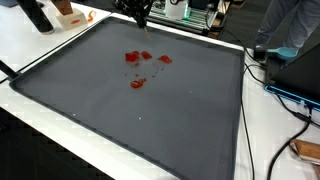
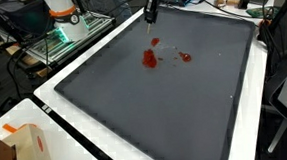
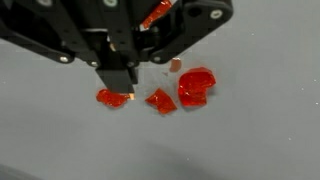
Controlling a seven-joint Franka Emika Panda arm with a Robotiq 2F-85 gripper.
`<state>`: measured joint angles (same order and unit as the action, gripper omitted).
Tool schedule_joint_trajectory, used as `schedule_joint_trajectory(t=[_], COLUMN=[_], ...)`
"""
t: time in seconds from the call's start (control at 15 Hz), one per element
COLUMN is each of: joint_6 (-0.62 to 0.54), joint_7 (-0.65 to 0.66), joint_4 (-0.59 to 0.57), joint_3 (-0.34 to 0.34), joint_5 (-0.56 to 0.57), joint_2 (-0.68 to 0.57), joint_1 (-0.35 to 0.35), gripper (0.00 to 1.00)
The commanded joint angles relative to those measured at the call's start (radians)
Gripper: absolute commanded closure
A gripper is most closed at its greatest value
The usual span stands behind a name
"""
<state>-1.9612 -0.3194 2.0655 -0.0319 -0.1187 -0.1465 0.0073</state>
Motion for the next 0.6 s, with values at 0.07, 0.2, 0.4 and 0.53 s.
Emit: schedule_joint_trajectory(t=[0.07,0.2,0.4,0.53], joint_6=[-0.124,-0.163,-0.202,-0.213], joint_7=[-0.087,-0.117,-0.181,-0.21], joint_4=[0.086,0.102,0.119,0.122], joint_3=[-0.038,-0.054,-0.077,-0.085], joint_5=[-0.058,-0.074,-0.123,-0.145], joint_2=[-0.013,-0.028,-0.047,-0.058], joint_1=[0.008,0.009,0.002,0.0], gripper=[0.97,0.97,0.97,0.97])
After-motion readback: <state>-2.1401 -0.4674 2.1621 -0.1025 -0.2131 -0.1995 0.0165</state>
